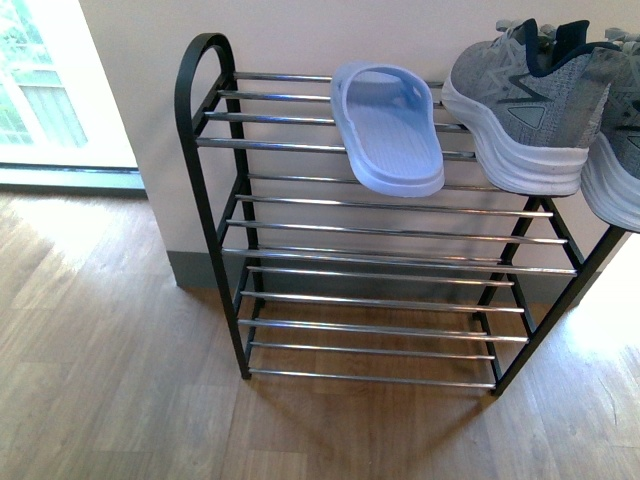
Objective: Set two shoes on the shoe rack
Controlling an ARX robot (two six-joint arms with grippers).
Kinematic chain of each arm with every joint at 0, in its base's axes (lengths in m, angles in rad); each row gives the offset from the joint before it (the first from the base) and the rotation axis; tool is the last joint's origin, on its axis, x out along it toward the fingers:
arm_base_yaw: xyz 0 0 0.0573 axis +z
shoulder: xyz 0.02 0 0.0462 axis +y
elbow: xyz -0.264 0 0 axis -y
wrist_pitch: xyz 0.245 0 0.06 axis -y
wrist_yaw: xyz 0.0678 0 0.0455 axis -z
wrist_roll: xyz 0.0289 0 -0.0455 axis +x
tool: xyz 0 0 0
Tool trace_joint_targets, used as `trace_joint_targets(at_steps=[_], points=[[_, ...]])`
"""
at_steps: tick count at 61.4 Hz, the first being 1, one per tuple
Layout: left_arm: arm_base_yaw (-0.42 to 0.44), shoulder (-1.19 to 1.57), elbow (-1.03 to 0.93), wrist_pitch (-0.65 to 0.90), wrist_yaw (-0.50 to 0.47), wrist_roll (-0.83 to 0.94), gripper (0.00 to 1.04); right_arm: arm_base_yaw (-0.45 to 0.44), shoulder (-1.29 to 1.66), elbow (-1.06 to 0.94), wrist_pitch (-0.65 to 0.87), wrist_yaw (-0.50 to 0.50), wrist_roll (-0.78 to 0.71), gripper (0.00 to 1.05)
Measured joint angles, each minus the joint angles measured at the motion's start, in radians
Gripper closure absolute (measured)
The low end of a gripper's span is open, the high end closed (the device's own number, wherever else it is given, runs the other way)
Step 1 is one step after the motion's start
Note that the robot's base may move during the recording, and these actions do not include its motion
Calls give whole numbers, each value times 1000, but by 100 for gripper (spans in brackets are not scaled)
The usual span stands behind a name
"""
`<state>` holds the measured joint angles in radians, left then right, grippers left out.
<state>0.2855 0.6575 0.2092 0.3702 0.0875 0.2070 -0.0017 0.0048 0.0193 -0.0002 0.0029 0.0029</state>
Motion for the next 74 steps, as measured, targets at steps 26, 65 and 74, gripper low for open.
trace_joint_targets(at_steps=[26,65,74], points=[[-327,332,388,-134,225,-307,103,0,0,0,0,0,0,9],[-548,958,929,-373,-134,116,103,0,0,0,0,0,0,9],[-573,1074,1082,-422,-232,103,103,0,0,0,0,0,0,9]])
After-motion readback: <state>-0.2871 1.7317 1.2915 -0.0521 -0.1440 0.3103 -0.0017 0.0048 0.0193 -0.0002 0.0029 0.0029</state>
